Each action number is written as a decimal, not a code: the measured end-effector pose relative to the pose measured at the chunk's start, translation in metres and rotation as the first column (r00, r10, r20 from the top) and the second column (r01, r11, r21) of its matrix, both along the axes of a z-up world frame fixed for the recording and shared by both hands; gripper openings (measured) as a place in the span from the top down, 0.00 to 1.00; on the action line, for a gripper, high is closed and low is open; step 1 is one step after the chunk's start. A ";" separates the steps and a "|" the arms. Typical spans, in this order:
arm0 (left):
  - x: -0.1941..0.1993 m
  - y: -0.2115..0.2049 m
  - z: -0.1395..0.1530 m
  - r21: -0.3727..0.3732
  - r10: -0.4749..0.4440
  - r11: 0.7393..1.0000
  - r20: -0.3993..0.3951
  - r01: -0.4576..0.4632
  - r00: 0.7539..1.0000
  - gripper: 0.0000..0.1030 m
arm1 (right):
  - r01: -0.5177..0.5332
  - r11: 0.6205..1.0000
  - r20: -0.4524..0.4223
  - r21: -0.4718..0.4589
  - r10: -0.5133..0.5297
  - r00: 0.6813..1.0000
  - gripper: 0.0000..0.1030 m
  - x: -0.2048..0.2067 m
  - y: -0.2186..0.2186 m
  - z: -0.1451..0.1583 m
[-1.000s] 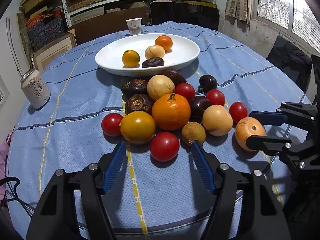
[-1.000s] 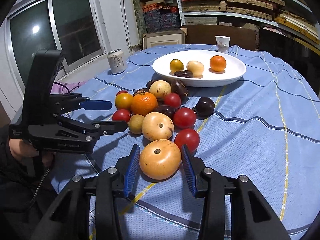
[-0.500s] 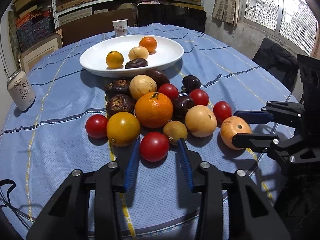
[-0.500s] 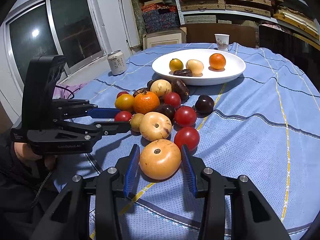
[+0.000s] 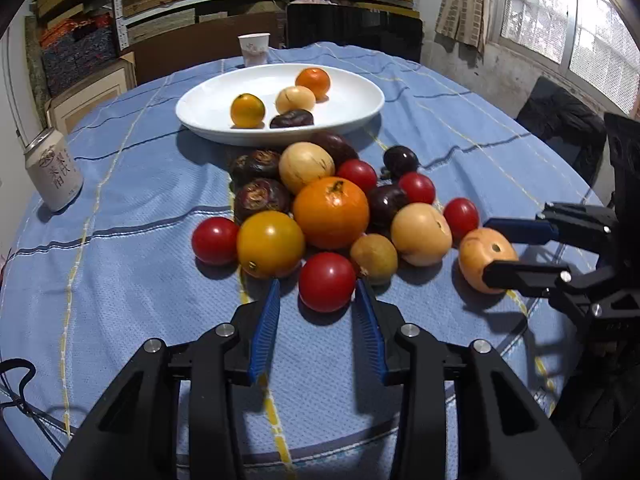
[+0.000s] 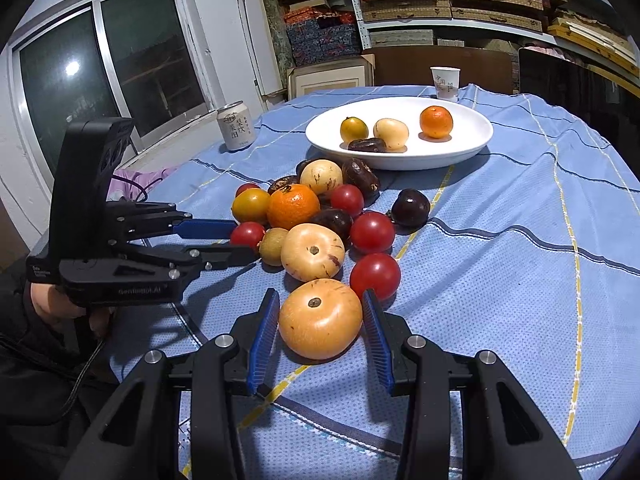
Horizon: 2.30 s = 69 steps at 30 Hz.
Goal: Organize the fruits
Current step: 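Grasp a red tomato with left gripper while right lifts the peach fruit, then place red tomato on plate with left while right places peach fruit there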
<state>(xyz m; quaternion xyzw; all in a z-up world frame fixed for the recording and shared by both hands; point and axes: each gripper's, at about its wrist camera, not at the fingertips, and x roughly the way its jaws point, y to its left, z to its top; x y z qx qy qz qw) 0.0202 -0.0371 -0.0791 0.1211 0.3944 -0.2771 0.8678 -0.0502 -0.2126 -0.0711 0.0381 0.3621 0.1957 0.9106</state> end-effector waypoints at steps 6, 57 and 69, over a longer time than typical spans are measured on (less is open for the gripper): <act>0.000 -0.004 -0.001 0.030 0.001 1.000 0.020 -0.002 1.000 0.72 | 0.000 1.000 -0.001 0.000 0.000 1.000 0.58 0.000 0.000 0.000; 0.173 0.003 0.071 -0.147 0.189 0.973 0.057 -0.179 0.980 0.16 | 0.176 0.984 0.082 -0.009 -0.175 0.981 0.37 0.147 -0.050 0.056; 0.042 0.020 0.035 -0.061 0.030 0.998 0.062 -0.026 0.998 0.13 | 0.035 0.995 0.050 -0.095 -0.030 0.998 0.39 0.034 -0.014 0.026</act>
